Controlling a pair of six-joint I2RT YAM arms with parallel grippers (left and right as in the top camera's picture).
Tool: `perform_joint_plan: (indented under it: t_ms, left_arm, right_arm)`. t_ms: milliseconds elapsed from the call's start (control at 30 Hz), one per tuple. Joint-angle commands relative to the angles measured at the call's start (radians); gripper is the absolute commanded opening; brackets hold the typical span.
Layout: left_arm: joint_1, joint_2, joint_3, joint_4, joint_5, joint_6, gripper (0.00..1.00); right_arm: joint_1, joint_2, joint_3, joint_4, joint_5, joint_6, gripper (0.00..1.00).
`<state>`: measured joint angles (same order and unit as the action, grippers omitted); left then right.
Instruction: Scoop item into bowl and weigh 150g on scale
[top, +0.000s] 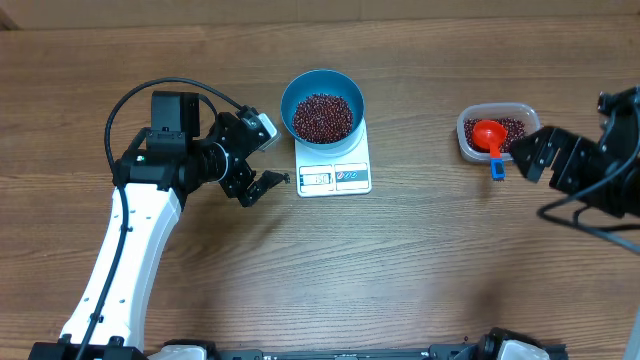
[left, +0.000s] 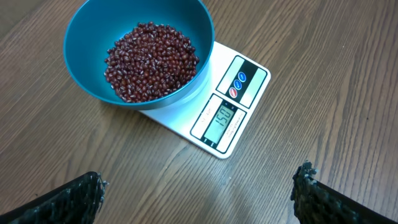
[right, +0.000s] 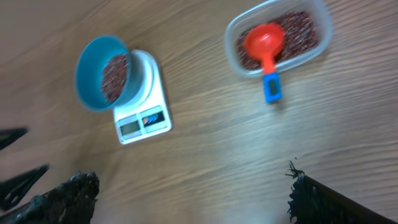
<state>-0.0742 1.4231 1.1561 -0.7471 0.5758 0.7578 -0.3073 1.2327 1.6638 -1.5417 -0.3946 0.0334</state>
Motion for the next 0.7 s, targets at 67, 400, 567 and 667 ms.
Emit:
perform_joint_plan:
  t_ms: [67, 400, 567, 667]
  left_arm:
    - [0.002, -0.004, -0.006, 0.000, 0.016, -0.014, 0.99]
    - [0.002, -0.004, -0.006, 0.000, 0.016, -0.014, 0.99]
    - [0.002, -0.004, -0.006, -0.001, 0.016, -0.014, 1.00]
    - [0.002, -0.004, -0.006, -0.001, 0.016, -0.014, 1.00]
  right_arm:
    - [-0.002, -0.031, 0.023, -0.052, -0.063, -0.016, 1.00]
    - [-0.002, -0.026, 0.023, -0.055, -0.063, -0.016, 1.00]
    - [-0.002, -0.026, 0.023, -0.055, -0.063, -0.016, 1.00]
    - [-0.002, -0.026, 0.023, -0.055, -0.059, -0.016, 1.00]
